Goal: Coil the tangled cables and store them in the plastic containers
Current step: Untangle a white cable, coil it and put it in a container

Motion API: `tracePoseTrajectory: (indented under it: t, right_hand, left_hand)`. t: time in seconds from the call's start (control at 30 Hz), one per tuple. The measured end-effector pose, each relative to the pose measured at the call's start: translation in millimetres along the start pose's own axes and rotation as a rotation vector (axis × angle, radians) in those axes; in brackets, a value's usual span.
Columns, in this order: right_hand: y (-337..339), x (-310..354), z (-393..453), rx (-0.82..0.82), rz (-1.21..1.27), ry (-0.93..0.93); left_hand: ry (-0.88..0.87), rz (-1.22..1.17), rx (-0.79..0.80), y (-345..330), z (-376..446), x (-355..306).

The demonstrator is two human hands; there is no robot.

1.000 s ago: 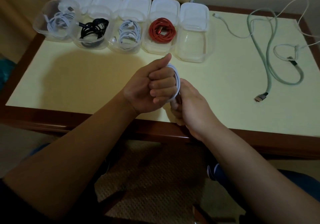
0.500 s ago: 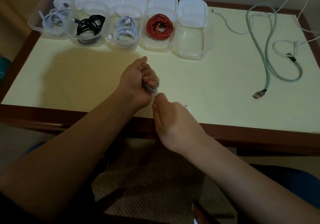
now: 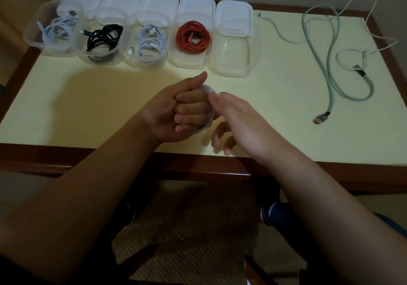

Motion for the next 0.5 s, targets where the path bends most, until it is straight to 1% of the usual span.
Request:
tracePoseTrajectory:
  t: [0.03,0.1,0.17,0.23,0.3,0.43,0.47,0.5]
  right_hand:
    - [-6,0,-2,-0.016,-0.026,0.074]
    - [-13,1,-6,-0.064,0.008,0.202]
    - [-13,6,-9,-0.133,0.046,0.306]
    - [-7,16,-12,-0.262,0.01,0.389]
    - [-5,25,-13,-0.342,-0.019,0.446]
    - [-5,34,-11,-0.362,-0.051,0.51]
    - [-5,35,-11,-0.38,-0.087,0.518]
    - [-5,36,-13,-0.402,-0.126,0.528]
  left_hand:
    - [0.017,-0.03,0.037,-3,0,2]
    - [0.026,-0.052,0.089,-11,0,4]
    - [-0.026,0.037,0.099,-20,2,-1]
    - [-0.112,0.211,0.032,-25,5,-9]
    - [-0.187,0.333,-0.033,-29,4,-17]
    - [-0.277,0.463,-0.064,-30,0,-26]
    - [-0.304,0.495,-0.108,-27,1,-28]
    - [-0.338,0.524,-0.187,-20,1,-31]
Point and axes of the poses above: each hand's wrist, its own z-axis towards the middle knuckle, its own y-axis out of the back of the hand, x = y × z, the point moved 7 cm from there along z, towards the middle knuckle, and after that the axes turned 8 degrees about -y, right-handed, at the moved point
